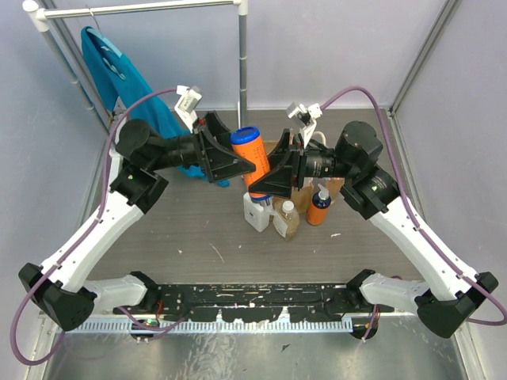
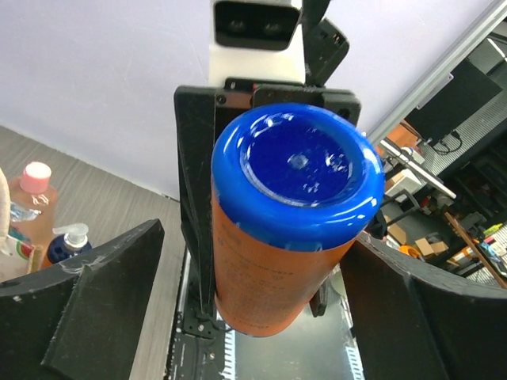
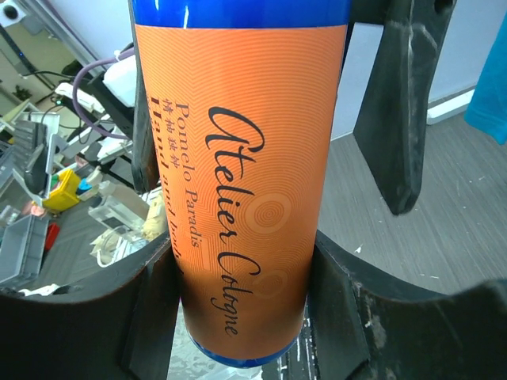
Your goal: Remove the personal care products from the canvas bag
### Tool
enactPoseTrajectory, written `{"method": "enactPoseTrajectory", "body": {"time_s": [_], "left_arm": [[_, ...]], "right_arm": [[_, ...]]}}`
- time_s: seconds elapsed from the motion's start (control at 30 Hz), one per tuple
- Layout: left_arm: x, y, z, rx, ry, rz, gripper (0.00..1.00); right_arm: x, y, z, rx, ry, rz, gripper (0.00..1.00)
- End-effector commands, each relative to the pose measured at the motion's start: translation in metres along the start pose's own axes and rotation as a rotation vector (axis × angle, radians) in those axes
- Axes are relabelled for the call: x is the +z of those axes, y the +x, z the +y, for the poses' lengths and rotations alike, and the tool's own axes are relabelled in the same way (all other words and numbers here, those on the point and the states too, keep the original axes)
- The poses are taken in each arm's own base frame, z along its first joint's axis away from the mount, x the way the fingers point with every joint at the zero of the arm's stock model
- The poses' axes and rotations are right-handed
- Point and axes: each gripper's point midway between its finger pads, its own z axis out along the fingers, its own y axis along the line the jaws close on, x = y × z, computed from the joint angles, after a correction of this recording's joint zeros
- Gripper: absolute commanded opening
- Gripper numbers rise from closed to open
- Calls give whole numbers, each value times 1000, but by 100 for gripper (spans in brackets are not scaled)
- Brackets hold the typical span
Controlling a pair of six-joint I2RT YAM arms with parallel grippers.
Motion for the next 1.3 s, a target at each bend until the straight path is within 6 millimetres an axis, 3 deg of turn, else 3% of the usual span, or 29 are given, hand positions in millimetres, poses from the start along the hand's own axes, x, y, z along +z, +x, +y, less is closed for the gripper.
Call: {"method": "enactPoseTrajectory", "body": {"time_s": [0.0, 0.23, 0.4, 0.6, 0.73, 0.87, 0.93, 1.0, 1.1, 1.13, 1.27], "left_arm": [[-1, -24, -24, 77, 13, -49, 92], [2, -34, -38, 37, 50, -56, 86], [10, -30, -44, 5, 92, -35, 56], [16, -25, -45, -16, 103, -17, 54], [19, -22, -43, -30, 102, -7, 33], [19, -22, -38, -26, 64, -9, 13], [18, -23, -38, -17, 46, -9, 9], [17, -24, -38, -15, 41, -11, 16], [18, -22, -36, -23, 35, -8, 52], [18, -21, -36, -24, 35, -7, 60], [18, -19, -35, -22, 34, -6, 78]], "right_arm": [[-5, -36, 43, -124, -121, -84, 1], [-5, -32, 35, -101, -81, -75, 1], [-5, -32, 34, -101, -75, -76, 1], [-5, -34, 35, -110, -76, -83, 1], [-4, -33, 34, -106, -81, -80, 1], [-4, -32, 31, -106, -71, -84, 13], [-4, -33, 31, -109, -65, -89, 5], [-4, -34, 30, -116, -54, -94, 1], [-3, -35, 29, -117, -53, -95, 1], [-3, -35, 30, -117, -57, -94, 1], [-2, -36, 28, -116, -57, -91, 1]]}}
